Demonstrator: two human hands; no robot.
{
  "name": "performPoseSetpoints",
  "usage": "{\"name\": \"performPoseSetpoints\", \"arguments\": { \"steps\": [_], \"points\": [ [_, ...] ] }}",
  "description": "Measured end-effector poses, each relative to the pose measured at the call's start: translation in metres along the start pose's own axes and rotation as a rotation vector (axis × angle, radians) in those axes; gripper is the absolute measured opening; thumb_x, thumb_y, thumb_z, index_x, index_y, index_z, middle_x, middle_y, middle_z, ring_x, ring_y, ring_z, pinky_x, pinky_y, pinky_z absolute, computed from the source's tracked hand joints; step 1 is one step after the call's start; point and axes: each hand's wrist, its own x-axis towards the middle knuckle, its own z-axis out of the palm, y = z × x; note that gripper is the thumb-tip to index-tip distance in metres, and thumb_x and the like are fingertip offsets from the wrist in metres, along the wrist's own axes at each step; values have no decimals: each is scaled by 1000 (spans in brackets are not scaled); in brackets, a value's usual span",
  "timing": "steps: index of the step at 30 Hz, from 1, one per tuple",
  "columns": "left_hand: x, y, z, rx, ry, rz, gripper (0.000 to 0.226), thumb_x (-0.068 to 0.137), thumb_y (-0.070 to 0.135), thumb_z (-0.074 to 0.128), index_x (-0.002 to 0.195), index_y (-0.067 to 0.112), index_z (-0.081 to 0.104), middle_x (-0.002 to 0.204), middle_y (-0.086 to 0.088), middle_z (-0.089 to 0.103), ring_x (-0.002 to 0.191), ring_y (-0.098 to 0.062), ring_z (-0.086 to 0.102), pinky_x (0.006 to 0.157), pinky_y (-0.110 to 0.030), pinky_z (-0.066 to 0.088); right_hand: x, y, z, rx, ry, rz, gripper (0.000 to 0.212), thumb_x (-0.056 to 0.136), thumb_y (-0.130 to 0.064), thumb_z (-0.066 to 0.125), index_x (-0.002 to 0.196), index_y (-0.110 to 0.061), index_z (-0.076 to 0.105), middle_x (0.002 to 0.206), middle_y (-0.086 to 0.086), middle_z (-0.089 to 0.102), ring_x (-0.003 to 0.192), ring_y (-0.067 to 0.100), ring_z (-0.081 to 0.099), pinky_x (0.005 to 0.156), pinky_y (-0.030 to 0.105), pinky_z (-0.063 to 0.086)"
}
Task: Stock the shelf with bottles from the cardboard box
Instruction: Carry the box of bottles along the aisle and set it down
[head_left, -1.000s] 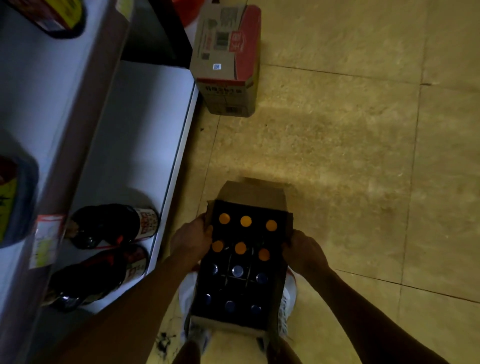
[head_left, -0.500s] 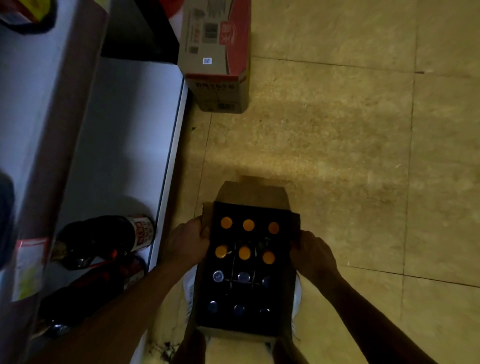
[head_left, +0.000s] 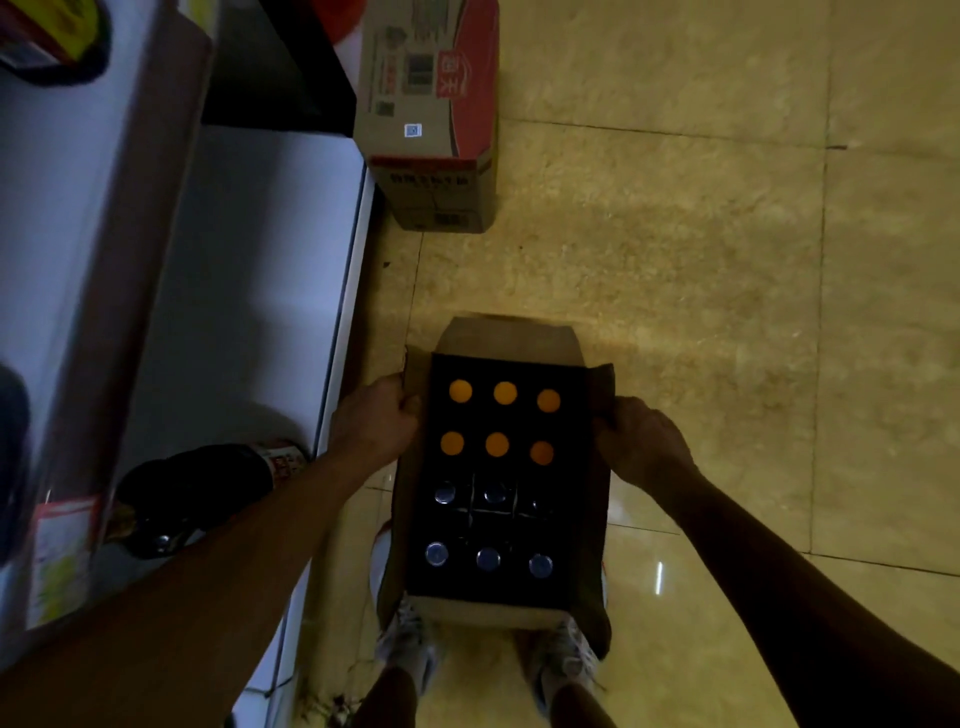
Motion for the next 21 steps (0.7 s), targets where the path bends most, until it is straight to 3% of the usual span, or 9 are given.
{"name": "performPoseSetpoints", "arguments": {
  "steps": [3,9,11,13,15,17,19,21],
  "points": [
    [2,-12,-5,-49,-19,-2,27,103,33,56,119,14,66,108,-17,70,101,-37,67,81,-36,51,4,13,-3,42,-25,-10,18,100,-22,50,91,-14,63,77,2,64,78,27,67,62,30,44],
    [-9,-36,-10,-147,72,-15,31,100,34,62,129,24,61,110,-10,74,97,-31,71,87,-47,59,-2,39,-5,149,74,37,29,104,-29,53,126,-12,63,99,9,71,83,25,66,75,38,54],
    [-17,-50,-3,-154,151,-60,53,95,23,65,143,33,45,104,-14,70,92,-35,70,84,-50,60,-6,54,-1,118,175,46,34,102,-31,57,132,-15,58,88,4,69,71,20,63,63,32,49],
    [-26,-63,7,-159,180,-127,77,88,14,64,149,44,28,102,-18,65,89,-41,68,82,-54,59,-10,66,2,116,215,83,38,100,-21,61,136,-15,52,82,1,68,65,17,63,57,29,47],
    [-42,-71,22,-141,144,-178,86,88,13,66,154,46,23,119,-20,58,99,-46,65,88,-55,56,-13,76,8,130,175,116,49,98,-15,62,143,-16,43,88,5,72,69,21,68,58,31,50],
    [-58,-74,43,-97,103,-177,85,90,14,70,159,38,27,137,-22,46,112,-46,61,94,-49,52,-18,83,17,116,128,122,54,101,-23,58,149,-19,34,99,8,71,76,23,69,61,33,54],
    [-70,-79,60,-120,46,-181,80,91,14,70,159,30,30,150,-22,37,126,-43,53,101,-43,46,-23,88,31,85,65,100,51,102,-32,52,149,-23,32,113,9,67,87,26,69,71,42,60],
    [-76,-82,76,-128,-9,-197,76,94,21,68,159,27,29,157,-21,33,136,-41,45,108,-43,41,-32,87,44,28,-25,77,50,104,-34,48,150,-21,32,126,15,60,99,30,68,79,42,60]
  ]
}}
